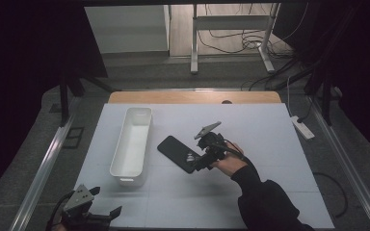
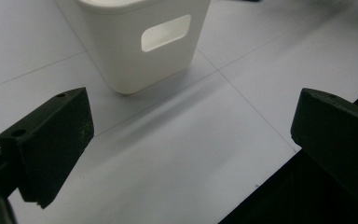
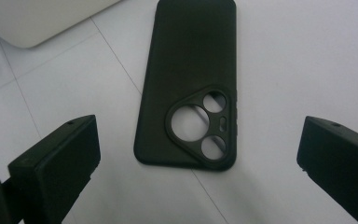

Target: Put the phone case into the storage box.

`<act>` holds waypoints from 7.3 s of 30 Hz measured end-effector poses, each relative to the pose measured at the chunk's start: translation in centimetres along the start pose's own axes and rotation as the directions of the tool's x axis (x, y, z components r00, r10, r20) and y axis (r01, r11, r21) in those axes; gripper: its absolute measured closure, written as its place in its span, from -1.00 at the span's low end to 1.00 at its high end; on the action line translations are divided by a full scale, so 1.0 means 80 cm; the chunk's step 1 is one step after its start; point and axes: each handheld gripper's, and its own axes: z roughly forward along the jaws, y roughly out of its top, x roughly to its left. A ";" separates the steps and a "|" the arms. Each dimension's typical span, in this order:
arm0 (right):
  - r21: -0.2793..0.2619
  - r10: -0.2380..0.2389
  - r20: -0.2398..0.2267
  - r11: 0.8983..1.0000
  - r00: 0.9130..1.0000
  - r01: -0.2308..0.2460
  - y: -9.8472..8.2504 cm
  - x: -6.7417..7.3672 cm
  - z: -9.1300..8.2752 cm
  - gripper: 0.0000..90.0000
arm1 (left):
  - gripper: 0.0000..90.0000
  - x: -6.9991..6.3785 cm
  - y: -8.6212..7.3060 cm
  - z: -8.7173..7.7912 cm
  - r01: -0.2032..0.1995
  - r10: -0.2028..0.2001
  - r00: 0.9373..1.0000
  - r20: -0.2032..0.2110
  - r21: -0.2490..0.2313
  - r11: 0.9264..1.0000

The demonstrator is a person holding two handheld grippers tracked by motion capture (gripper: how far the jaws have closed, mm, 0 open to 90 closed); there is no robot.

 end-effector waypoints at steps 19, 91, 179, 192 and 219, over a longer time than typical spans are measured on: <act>0.021 0.009 0.006 1.000 1.000 -0.009 0.026 0.005 0.023 -1.00 | -1.00 0.000 0.000 0.000 -0.002 0.002 1.000 0.004 -0.002 1.000; 0.114 0.097 0.091 0.988 0.991 -0.107 0.089 -0.052 0.124 1.00 | -1.00 0.000 0.000 0.000 -0.012 0.012 1.000 0.009 0.001 1.000; 0.165 -0.142 -0.123 0.973 0.982 0.161 0.029 0.092 0.093 0.99 | -0.98 -0.001 0.001 0.003 -0.014 0.014 1.000 0.000 0.024 1.000; 0.154 -0.135 -0.158 0.975 0.978 0.160 0.000 0.106 0.069 0.98 | -0.98 -0.001 0.002 0.004 -0.007 0.007 1.000 -0.002 0.024 1.000; 0.196 -0.098 -0.103 0.974 0.990 0.117 -0.064 0.073 0.010 1.00 | -0.98 -0.001 0.002 0.004 -0.001 0.001 1.000 -0.001 0.027 1.000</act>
